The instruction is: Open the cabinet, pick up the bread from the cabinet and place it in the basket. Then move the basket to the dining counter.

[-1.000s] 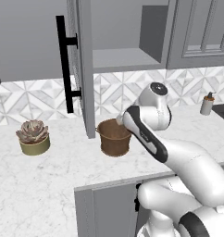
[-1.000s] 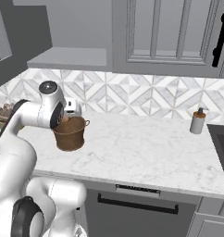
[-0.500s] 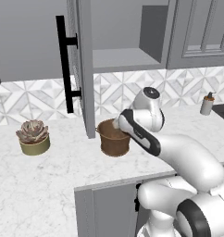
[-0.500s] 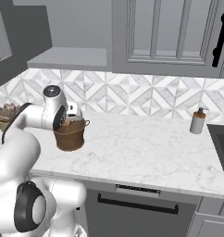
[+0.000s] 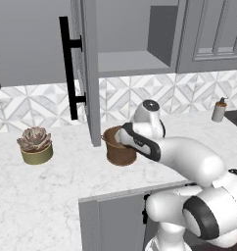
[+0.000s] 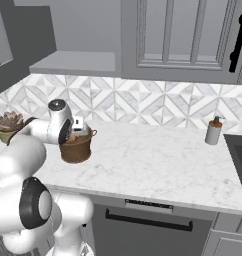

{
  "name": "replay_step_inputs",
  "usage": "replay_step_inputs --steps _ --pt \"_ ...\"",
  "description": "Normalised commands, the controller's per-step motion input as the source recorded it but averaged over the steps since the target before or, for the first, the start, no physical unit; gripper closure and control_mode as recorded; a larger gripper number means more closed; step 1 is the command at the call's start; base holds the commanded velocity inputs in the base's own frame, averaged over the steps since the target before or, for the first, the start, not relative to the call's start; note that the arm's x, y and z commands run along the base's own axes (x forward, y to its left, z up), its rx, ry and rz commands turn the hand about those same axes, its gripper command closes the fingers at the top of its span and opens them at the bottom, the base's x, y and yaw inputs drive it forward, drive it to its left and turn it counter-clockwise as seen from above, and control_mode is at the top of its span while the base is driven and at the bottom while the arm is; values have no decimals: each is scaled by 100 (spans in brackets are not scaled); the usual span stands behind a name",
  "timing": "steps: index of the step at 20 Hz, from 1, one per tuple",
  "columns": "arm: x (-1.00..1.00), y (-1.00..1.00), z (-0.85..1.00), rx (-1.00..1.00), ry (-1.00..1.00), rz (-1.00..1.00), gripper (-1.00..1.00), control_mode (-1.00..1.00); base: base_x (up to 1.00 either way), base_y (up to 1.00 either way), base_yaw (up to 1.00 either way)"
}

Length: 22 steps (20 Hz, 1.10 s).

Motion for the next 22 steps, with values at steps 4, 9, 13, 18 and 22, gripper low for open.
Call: replay_step_inputs --steps 4,9,13,18,22 --pt "18 2 -21 0 0 0 100 -100 0 0 0" --pt "23 2 -28 0 4 0 100 -100 0 0 0" --pt "25 0 -30 -1 6 0 100 -100 0 0 0" --pt "23 4 -37 -1 7 0 -100 -100 0 0 0" --pt "20 6 -31 -1 5 0 -100 -100 0 0 0"
